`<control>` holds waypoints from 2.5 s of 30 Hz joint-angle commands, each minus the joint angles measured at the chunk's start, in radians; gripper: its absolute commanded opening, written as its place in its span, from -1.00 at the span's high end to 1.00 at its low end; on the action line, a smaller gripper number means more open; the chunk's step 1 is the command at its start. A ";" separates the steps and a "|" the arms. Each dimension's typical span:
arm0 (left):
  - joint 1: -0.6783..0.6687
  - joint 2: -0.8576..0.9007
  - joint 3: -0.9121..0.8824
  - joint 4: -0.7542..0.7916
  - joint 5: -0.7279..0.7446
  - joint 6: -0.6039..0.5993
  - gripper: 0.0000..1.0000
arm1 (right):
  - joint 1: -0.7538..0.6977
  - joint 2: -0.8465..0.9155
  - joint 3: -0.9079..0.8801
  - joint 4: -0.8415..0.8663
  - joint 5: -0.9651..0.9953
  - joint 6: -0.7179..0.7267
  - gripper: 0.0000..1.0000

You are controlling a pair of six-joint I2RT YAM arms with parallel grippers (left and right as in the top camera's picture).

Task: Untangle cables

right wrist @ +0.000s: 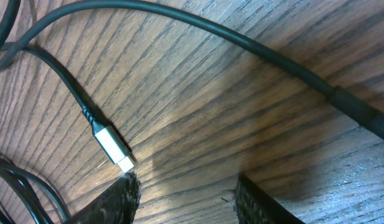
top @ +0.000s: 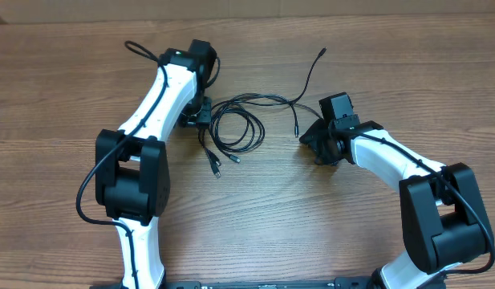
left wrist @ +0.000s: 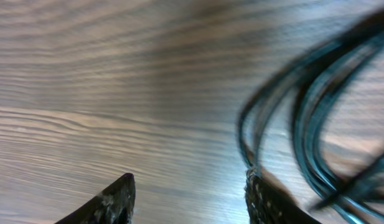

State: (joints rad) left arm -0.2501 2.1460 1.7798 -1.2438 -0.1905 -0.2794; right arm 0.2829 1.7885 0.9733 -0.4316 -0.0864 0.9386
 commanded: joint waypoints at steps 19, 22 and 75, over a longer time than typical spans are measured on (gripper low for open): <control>-0.226 -0.056 0.013 0.076 0.248 0.062 -0.05 | -0.003 0.020 -0.019 -0.035 -0.113 -0.056 -0.06; -0.231 -0.056 -0.041 0.150 0.263 0.063 -0.11 | -0.003 0.020 -0.019 0.004 -0.178 -0.056 -0.05; -0.252 0.055 -0.135 0.364 0.287 0.145 -0.36 | 0.066 0.021 0.133 -0.153 -0.115 -0.121 0.05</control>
State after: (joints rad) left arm -0.4915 2.1876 1.6531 -0.8829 0.1013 -0.1493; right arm 0.3424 1.8076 1.0916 -0.5865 -0.2276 0.8158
